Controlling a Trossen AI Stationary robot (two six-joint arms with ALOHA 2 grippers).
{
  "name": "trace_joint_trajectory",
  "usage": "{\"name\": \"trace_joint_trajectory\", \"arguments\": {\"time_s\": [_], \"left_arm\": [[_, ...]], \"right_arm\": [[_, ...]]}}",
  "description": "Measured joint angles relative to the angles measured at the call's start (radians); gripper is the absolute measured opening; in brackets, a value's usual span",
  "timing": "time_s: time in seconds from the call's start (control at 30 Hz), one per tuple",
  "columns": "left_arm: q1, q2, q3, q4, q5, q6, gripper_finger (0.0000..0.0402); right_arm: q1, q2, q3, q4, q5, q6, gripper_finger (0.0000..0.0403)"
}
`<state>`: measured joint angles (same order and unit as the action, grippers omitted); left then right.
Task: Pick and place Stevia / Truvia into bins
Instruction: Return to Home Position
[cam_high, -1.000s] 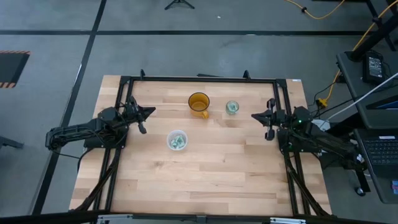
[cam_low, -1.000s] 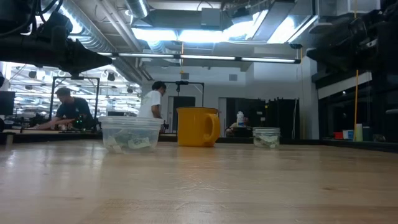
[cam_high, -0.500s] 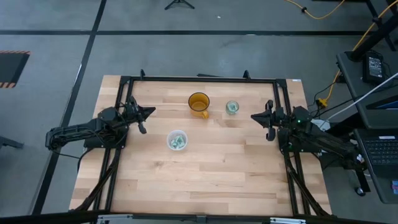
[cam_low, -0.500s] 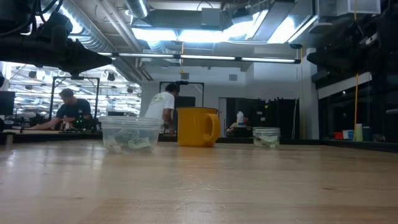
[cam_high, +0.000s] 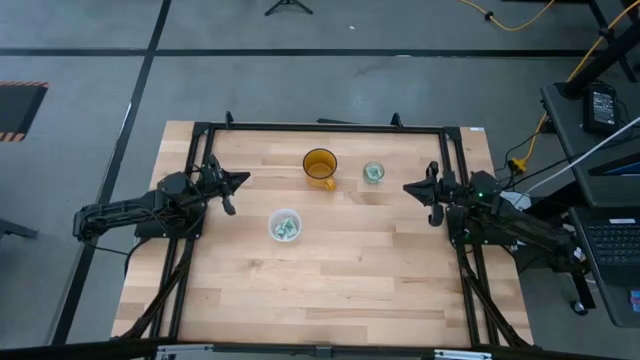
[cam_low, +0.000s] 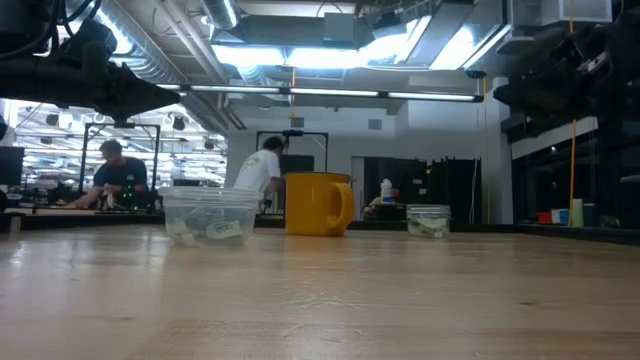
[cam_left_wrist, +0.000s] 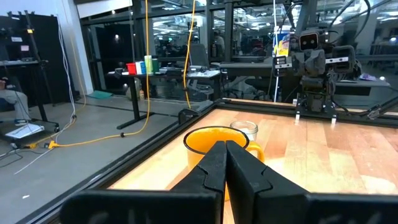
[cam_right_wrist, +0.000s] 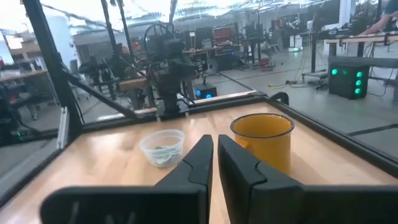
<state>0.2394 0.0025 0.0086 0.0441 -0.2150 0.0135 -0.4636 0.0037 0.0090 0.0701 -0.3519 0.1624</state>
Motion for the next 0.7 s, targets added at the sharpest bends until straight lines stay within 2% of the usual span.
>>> {"name": "trace_joint_trajectory", "arguments": {"time_s": [0.2, 0.43, 0.7], "left_arm": [[0.0, 0.0, 0.0, 0.0, 0.0, 0.0, 0.0004], [0.0, 0.0, 0.0, 0.0, 0.0, 0.0, 0.0004], [0.0, 0.0, 0.0, 0.0, 0.0, 0.0, 0.0004]], "right_arm": [[0.134, -0.002, 0.0, -0.001, 0.023, -0.049, 0.003], [0.356, -0.003, 0.0, -0.001, 0.193, -0.096, 0.003], [0.398, -0.003, -0.001, 0.002, 0.221, -0.142, 0.003]]}}
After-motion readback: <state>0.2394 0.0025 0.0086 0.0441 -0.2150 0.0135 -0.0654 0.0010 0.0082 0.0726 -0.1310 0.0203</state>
